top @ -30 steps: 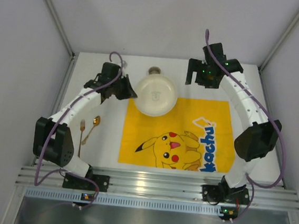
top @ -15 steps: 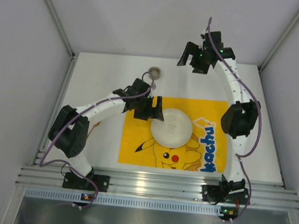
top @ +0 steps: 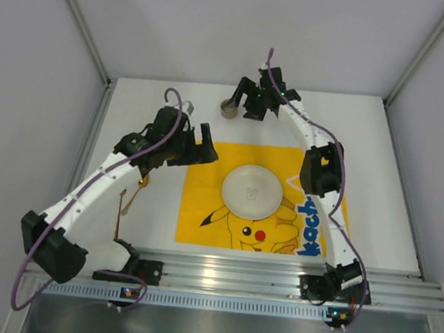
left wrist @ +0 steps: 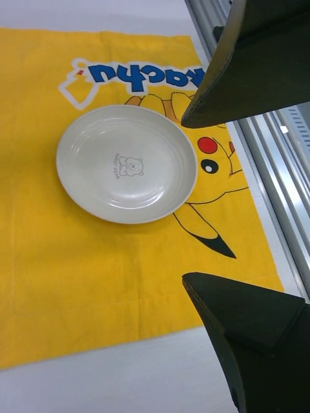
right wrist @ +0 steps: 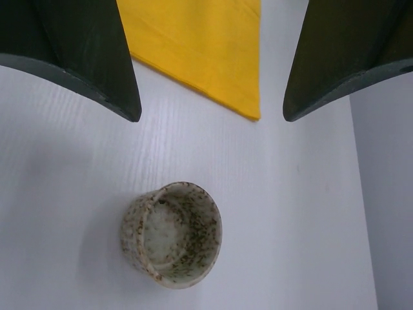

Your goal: Set the dinner table for one person

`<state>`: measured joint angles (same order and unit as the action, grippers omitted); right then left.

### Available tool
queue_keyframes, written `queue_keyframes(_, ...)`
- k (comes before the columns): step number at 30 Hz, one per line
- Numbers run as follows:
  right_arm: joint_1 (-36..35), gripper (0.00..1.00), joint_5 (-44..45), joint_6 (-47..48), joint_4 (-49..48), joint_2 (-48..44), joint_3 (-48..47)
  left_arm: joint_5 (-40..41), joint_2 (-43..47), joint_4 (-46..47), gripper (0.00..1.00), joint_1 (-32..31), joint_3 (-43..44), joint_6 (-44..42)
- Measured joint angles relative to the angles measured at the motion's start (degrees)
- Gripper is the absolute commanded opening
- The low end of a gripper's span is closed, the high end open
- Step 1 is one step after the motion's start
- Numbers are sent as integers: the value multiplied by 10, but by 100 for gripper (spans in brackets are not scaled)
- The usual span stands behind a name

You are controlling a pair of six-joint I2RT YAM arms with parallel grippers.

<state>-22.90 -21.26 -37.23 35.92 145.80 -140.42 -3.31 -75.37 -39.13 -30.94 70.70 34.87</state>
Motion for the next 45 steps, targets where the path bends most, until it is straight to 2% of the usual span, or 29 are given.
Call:
queue_keyframes(7,-24,85,86,-49,-64,46,-22,66,134,-90,98,5,-32,43)
queue_keyframes(12,-24,81,153,-59,-92,65,-22,116,170,-157,98,5,-38,70)
queue_keyframes(18,-25,67,206,-68,-105,89,-33,159,196,-210,98,5,-38,96)
queue_keyframes(22,-29,45,242,-57,-106,101,-42,175,198,-228,98,5,-38,107)
queue_keyframes(26,-36,36,260,-58,-103,105,-49,180,195,-230,98,5,-38,113)
queue_keyframes(27,-37,31,262,-57,-102,105,-50,180,194,-230,99,5,-37,114)
queue_keyframes(28,-38,18,264,-56,-99,105,-54,180,193,-230,98,5,-37,115)
queue_keyframes(30,-40,2,267,-54,-97,105,-60,179,190,-230,98,5,-37,116)
queue_keyframes(38,-34,0,269,-37,-101,96,-45,166,168,-221,98,5,-37,115)
queue_keyframes(42,-19,0,259,-17,-96,40,23,164,148,-214,98,5,-36,105)
queue_keyframes(45,15,0,253,6,-89,-38,93,165,122,-201,98,5,-31,89)
